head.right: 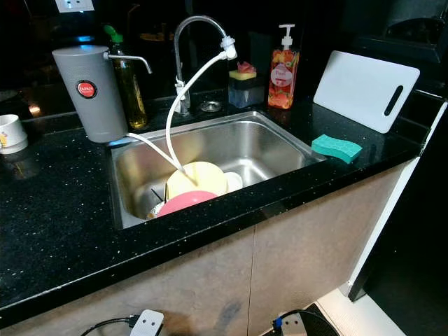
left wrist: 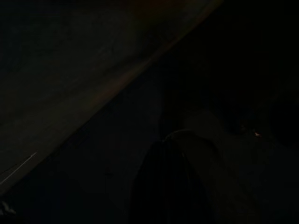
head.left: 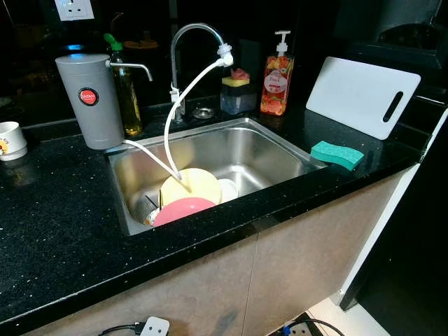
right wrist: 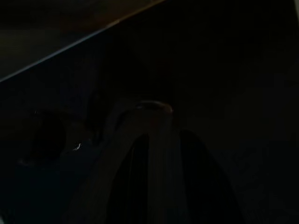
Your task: Kitchen organization
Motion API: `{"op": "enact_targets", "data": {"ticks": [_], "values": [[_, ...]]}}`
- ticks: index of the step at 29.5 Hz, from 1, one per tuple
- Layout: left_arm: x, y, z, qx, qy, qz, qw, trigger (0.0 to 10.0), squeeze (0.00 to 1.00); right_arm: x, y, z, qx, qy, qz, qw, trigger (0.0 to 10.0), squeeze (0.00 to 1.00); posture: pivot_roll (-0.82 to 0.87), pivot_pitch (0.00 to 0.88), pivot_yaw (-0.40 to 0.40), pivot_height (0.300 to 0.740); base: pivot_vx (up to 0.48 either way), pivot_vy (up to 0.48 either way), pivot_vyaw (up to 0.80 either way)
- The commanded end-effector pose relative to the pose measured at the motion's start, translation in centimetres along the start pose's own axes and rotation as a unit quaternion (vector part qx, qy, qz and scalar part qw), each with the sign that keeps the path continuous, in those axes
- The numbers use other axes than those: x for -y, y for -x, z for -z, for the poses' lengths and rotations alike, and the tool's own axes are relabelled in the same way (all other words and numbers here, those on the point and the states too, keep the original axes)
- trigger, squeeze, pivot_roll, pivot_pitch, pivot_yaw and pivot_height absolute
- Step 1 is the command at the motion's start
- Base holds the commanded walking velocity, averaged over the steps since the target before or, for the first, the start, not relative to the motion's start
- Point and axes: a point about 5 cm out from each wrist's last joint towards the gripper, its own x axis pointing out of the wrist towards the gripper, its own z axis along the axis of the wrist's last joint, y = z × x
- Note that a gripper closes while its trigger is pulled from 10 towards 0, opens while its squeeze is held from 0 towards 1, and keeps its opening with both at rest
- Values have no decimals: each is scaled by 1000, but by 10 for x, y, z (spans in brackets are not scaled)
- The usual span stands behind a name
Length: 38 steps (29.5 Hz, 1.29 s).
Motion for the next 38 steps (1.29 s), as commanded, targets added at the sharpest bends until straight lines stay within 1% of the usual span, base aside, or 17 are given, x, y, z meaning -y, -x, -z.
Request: {"op": "enact_targets", "data": {"ticks": [1, 4, 7, 9, 12, 18, 22, 23, 25, 26, 29, 31, 32, 34, 35, 36, 38], "values": [[-3, 0, -3, -1, -11, -15, 1000, 10000, 0, -3, -1, 4, -6, 7, 2, 1000, 10000, 0, 4, 29, -4, 740, 0, 0, 0], [-4, 0, -2, 2, -2, -21, 1000, 10000, 0, -2, -1, 8, -14, 24, 19, 999, 10000, 0, 5, 30, -4, 740, 0, 0, 0], [-6, 1, -2, 9, 1, -29, 1000, 10000, 0, -3, -1, 6, 5, -5, 12, 1000, 10000, 0, 5, 28, -6, 740, 0, 0, 0], [-6, 1, -1, 5, 7, -33, 999, 10000, 0, -4, -1, 3, 16, -2, 14, 1000, 10000, 0, 5, 28, -6, 740, 0, 0, 0], [-7, 1, -1, 12, 8, -36, 999, 10000, 0, -7, -1, 3, 13, -25, 11, 1000, 10000, 0, -2, 29, -6, 740, 0, 0, 0], [-9, 1, 2, -5, 10, -32, 999, 10000, 0, -17, -3, 4, 13, -14, 2, 1000, 10000, 0, -4, 29, -2, 740, 0, 0, 0], [-10, 2, 0, 8, 13, -24, 1000, 10000, 0, -1, 0, -5, 29, -51, -1, 998, 10000, 0, -4, 29, -2, 740, 0, 0, 0], [-11, 2, -1, 13, 14, -30, 999, 10000, 0, 5, 1, -11, 41, -41, 10, 998, 10000, 0, 0, 30, -7, 740, 0, 0, 0], [-13, 2, -1, 17, 13, -36, 999, 10000, 0, 9, 2, -13, 47, -33, 19, 998, 10000, 0, 1, 32, -6, 740, 0, 0, 0], [-18, 3, -4, 30, -1, -56, 998, 10000, 0, 12, 2, -13, 44, -26, 35, 998, 10000, 0, 0, 33, -5, 740, 0, 0, 0], [-19, 3, -2, 25, 12, -57, 998, 10000, 0, 14, 2, -13, 40, -17, 45, 998, 10000, 0, 0, 35, -5, 740, 0, 0, 0], [-12, 3, 3, 12, 48, -11, 999, 10000, 0, 13, 2, -8, 19, -16, 26, 999, 10000, 0, 0, 36, -5, 740, 0, 0, 0], [-10, 2, 3, 14, 54, 2, 998, 10000, 0, 12, 2, -7, 15, -14, 20, 1000, 10000, 0, 0, 36, -5, 740, 0, 0, 0], [-1, 2, -3, 46, 95, 49, 993, 10000, 0, 12, 2, -7, 18, 3, 12, 1000, 10000, 0, 1, 38, -5, 740, 0, 0, 0], [-1, 2, -3, 46, 95, 49, 993, 10000, 0, 12, 2, -7, 18, 3, 12, 1000, 10000, 0, 1, 38, -5, 740, 0, 0, 0], [6, 2, -12, 78, 85, 86, 990, 10000, 0, 12, 2, -9, 29, 4, 13, 999, 10000, 0, 1, 38, -5, 740, 0, 0, 0], [11, 3, -17, 100, 64, 104, 987, 10000, 0, 10, 2, -10, 35, -2, 7, 999, 10000, 0, -3, 39, -5, 740, 0, 0, 0]]}}
